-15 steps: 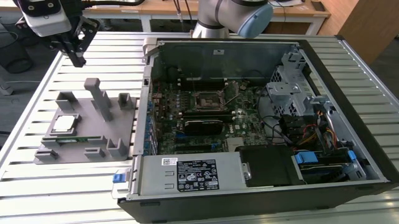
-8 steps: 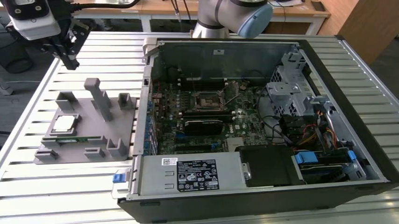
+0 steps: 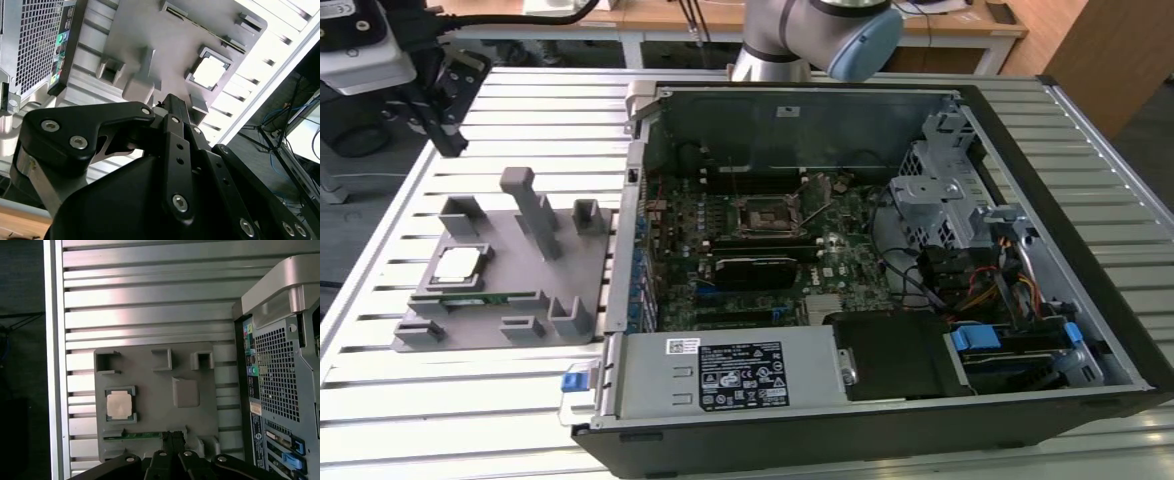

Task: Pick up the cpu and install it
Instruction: 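Reach for the cpu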

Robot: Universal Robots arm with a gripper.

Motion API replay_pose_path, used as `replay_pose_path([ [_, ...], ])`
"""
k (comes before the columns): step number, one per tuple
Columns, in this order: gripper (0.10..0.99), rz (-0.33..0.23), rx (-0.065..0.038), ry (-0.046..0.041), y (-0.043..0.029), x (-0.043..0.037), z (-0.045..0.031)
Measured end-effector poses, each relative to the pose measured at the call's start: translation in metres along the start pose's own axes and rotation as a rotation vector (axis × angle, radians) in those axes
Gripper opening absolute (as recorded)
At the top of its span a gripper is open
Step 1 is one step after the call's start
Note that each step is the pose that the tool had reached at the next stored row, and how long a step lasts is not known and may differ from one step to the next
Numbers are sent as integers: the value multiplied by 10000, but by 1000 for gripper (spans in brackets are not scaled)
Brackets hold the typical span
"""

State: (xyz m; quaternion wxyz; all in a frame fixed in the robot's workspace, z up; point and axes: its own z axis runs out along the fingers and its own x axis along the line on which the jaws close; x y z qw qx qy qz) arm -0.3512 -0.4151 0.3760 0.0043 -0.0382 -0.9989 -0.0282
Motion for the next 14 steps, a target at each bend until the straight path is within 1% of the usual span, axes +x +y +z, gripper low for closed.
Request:
replay_pose_path([
  [4, 106, 0, 1, 2, -17, 74, 6],
  [10, 106, 0, -1, 0, -31, 236, 13],
  [14, 106, 0, 1, 1, -37, 319, 18],
])
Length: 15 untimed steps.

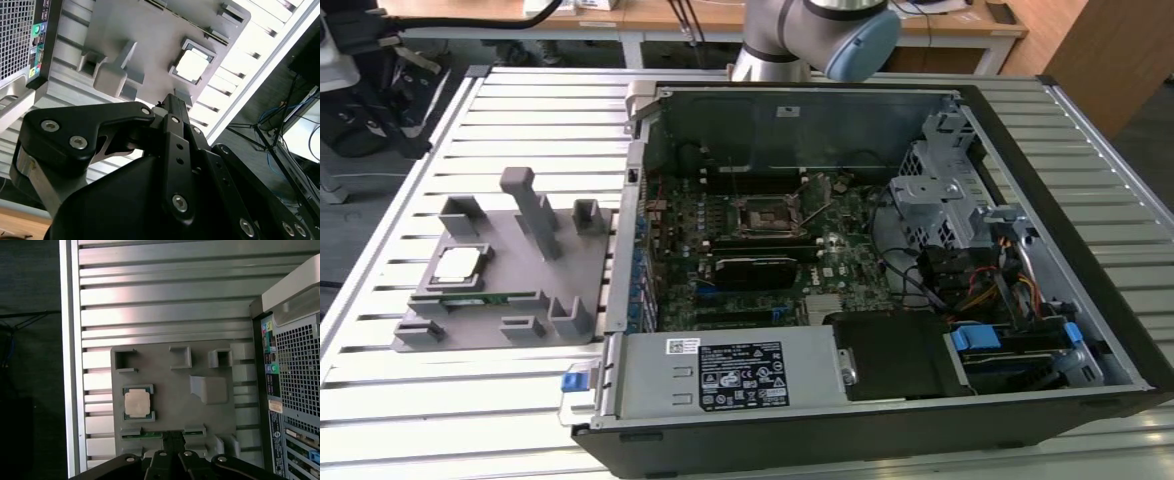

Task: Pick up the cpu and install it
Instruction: 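Reach for the cpu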

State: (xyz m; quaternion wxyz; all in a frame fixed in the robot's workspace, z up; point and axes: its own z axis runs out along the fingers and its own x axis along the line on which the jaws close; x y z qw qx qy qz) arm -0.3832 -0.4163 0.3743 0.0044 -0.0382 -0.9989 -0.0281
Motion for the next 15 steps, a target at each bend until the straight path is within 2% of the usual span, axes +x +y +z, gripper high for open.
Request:
replay_pose_path([
  [15, 106, 1, 0, 11, -25, 295, 36],
])
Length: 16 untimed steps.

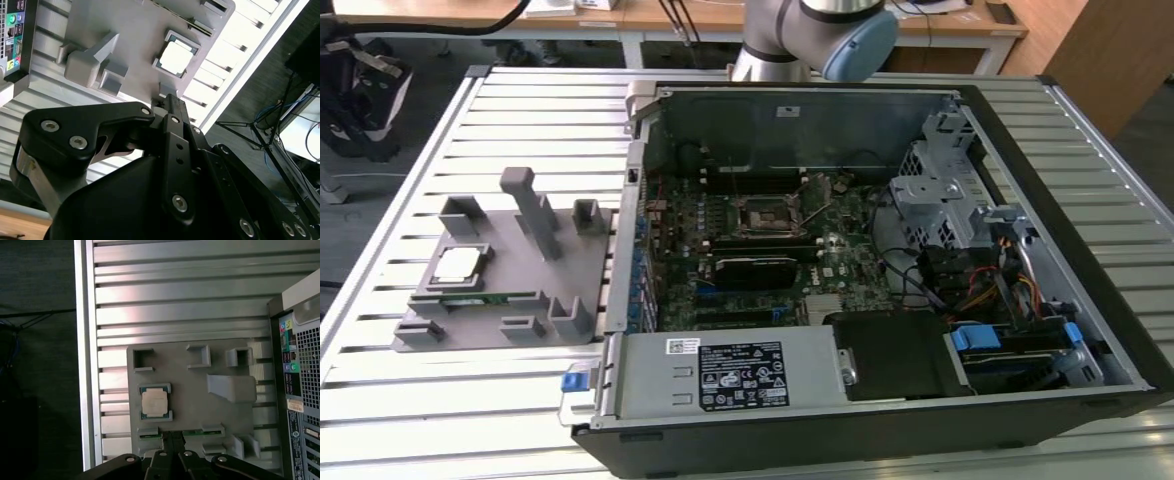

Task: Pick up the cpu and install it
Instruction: 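Reach for the cpu, then pick up the cpu and move it towards the insertion slot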

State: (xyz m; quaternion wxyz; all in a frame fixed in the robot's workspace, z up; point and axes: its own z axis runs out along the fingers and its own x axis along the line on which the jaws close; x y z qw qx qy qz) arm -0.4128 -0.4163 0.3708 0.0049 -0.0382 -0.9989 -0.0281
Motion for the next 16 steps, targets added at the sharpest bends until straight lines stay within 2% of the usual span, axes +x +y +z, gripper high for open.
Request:
replay_pose_path([
  [7, 106, 0, 0, 4, -11, 121, 33],
  [13, 106, 3, 4, 61, -18, 167, 83],
  [14, 106, 4, 6, 83, -18, 168, 92],
  [15, 106, 8, 13, 160, -19, 168, 102],
  [16, 106, 11, 17, 199, -19, 169, 115],
])
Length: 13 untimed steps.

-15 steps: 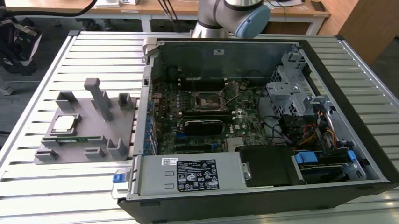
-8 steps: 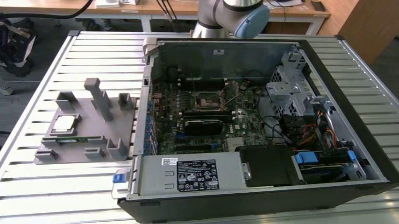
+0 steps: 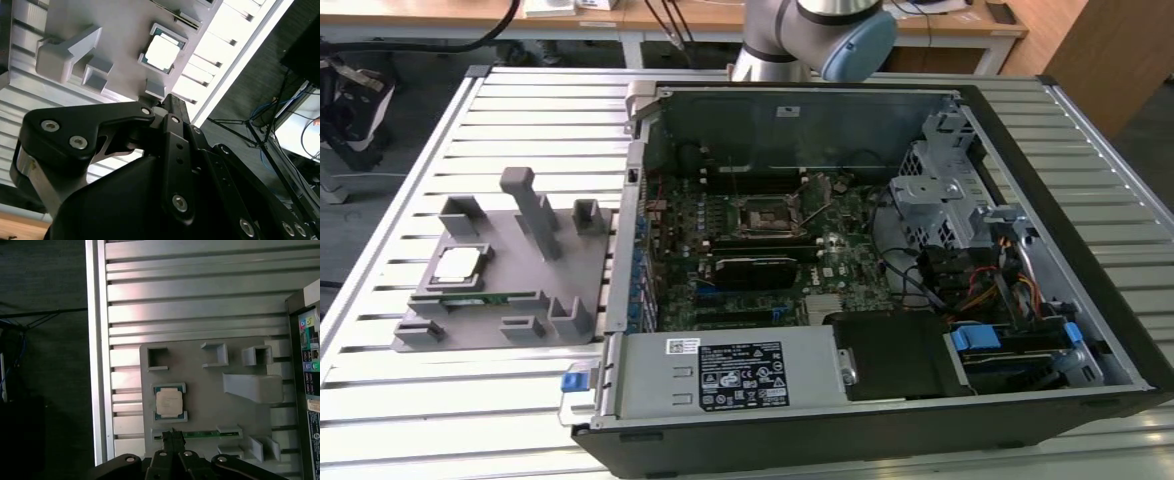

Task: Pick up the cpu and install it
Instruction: 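Pick up the cpu and move it towards the insertion slot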

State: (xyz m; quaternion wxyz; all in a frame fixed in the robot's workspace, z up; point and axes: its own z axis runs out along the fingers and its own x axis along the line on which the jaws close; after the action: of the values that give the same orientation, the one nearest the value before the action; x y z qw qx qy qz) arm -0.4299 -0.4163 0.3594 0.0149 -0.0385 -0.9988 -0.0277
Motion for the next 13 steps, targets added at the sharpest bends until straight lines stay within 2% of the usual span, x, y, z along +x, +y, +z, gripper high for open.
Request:
replay_pose_path([
  [7, 106, -1, -3, 15, -58, -7, 108],
  [13, 106, -126, -91, 29, -98, -10, 194],
])
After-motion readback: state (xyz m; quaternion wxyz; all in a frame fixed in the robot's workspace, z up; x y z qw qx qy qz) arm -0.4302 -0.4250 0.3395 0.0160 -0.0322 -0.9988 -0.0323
